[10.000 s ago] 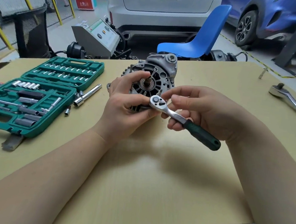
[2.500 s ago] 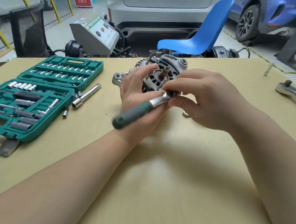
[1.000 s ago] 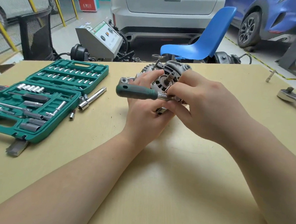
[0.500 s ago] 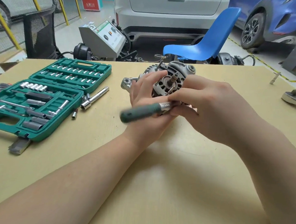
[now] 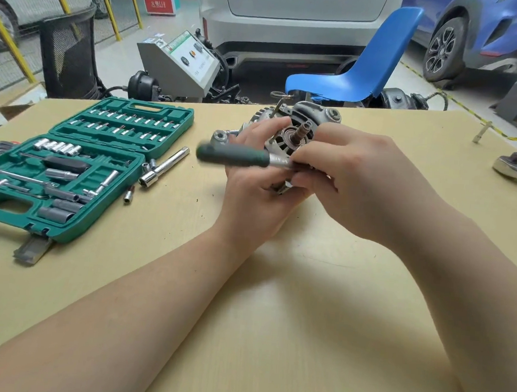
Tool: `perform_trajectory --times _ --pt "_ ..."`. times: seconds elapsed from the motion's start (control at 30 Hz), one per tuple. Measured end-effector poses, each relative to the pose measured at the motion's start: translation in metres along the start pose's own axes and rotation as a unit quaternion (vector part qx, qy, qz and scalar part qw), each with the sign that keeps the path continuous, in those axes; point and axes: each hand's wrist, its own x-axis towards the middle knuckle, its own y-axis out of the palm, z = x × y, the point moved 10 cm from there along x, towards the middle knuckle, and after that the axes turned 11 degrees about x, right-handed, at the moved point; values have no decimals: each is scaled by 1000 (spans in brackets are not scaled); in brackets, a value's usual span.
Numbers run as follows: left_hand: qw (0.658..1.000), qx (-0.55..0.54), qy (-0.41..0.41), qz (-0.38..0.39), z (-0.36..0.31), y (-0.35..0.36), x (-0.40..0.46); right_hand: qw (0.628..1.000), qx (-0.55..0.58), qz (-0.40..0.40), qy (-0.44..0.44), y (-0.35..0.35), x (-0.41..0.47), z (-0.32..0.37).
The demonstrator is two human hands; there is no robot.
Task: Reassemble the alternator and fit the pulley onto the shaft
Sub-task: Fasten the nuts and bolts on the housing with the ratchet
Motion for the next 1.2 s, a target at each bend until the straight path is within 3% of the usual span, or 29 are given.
perform_trajectory --times 0.13,0.33,0.57,0.8,1.03,1.2 --pt "998 57 37 18 -9 0 0 998 55 23 -18 -4 -10 -6" --pt "999 14 12 29 -1 3 0 997 10 -62 34 -4 -2 -5" --pt "997 50 41 28 -5 1 -1 998 54 34 -4 -2 -7 -3" --pt "999 22 12 22 -2 1 1 995 12 -56 84 -4 1 -14" --pt "999 31 22 31 -5 -2 1 997 66 47 16 0 -6 -9" --pt "999 22 23 15 -4 0 2 999 36 -10 38 -6 -6 -11"
